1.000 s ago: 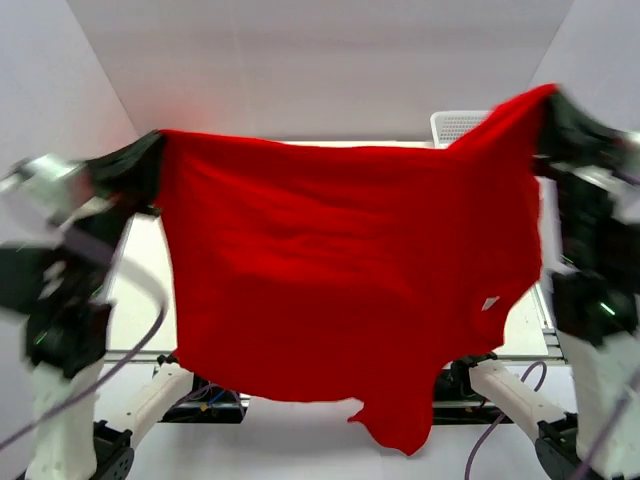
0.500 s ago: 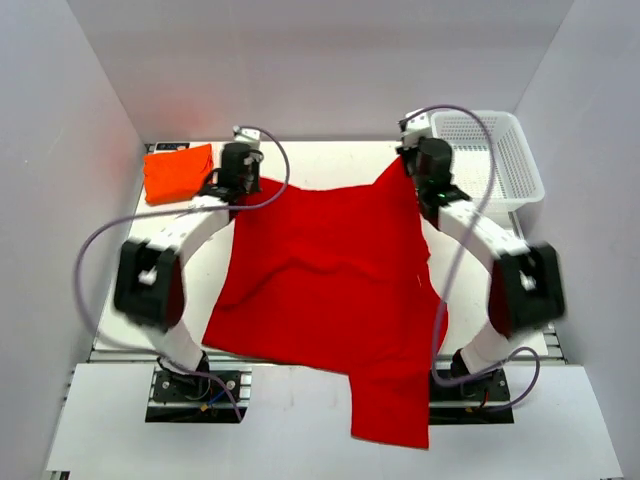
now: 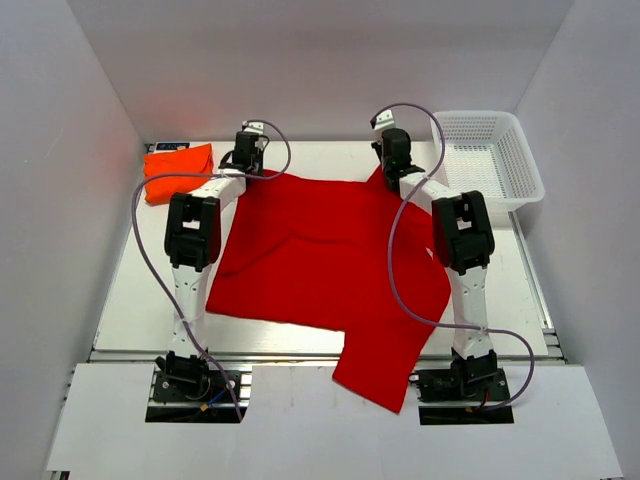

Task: Fold and stack the t-shirts
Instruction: Flatten out the tshirt

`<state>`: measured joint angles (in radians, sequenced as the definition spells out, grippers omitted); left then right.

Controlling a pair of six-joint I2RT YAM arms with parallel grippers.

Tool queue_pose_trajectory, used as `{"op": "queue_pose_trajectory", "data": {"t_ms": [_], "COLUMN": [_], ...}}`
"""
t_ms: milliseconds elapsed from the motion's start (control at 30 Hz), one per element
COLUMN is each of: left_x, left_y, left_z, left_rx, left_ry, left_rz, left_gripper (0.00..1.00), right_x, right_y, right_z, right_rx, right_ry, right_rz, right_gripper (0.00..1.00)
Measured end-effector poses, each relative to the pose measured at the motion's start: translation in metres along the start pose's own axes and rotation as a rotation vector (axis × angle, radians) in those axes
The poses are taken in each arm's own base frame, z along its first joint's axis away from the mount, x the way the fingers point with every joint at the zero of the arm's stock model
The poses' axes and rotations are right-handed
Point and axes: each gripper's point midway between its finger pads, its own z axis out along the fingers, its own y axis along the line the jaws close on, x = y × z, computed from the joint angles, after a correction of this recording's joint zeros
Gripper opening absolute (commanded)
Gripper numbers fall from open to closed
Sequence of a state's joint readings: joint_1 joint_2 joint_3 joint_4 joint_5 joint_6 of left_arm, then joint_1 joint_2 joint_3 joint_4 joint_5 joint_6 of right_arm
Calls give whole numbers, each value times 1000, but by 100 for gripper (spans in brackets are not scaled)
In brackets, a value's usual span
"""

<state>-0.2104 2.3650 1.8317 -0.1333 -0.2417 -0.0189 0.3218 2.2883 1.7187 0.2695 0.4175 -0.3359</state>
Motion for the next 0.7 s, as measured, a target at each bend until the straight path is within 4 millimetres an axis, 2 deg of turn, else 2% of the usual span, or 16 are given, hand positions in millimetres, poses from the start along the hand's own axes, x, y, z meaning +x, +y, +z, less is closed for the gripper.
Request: {"op": "queue_pose_trajectory", "data": {"t_ms": [133, 233, 367, 400, 467, 500, 533, 567, 633, 667, 700], "left_x": [-20, -27, -38, -43, -56, -61, -65, -68, -76, -80, -82], "left_y": [8, 12, 14, 14, 12, 12, 11, 11, 10, 10, 10], "left_z": [2, 3, 3, 4, 9, 13, 18, 24, 39, 47, 55], "left_rx": [5, 12, 29, 32, 34, 32, 29, 25, 15, 7, 1], "left_ry": [-49, -77, -101, -113, -151, -169, -187, -200, -229, -243, -252], "left_rz": [-1, 22, 65, 70, 80, 82, 85, 92, 75, 66, 61], "left_gripper": [0, 0, 13, 21, 29, 36, 83, 100, 100, 100, 100], "right_x": [-6, -12, -12, -12, -14, -16, -20, -24, -38, -45, -50], "right_y": [0, 1, -1, -1, -3, -3, -5, -5, -6, -6, -6], "right_z": [6, 5, 6, 6, 6, 7, 9, 12, 24, 31, 38], "right_rx": [4, 5, 5, 6, 9, 11, 17, 23, 40, 51, 58], "right_ry": [-12, -23, -23, -24, -29, -36, -50, -65, -111, -139, -157], "right_rz": [-2, -2, -5, -7, -12, -18, -20, -21, -20, -27, -35], "right_gripper": [0, 0, 0, 0, 0, 3, 8, 32, 68, 83, 90]}}
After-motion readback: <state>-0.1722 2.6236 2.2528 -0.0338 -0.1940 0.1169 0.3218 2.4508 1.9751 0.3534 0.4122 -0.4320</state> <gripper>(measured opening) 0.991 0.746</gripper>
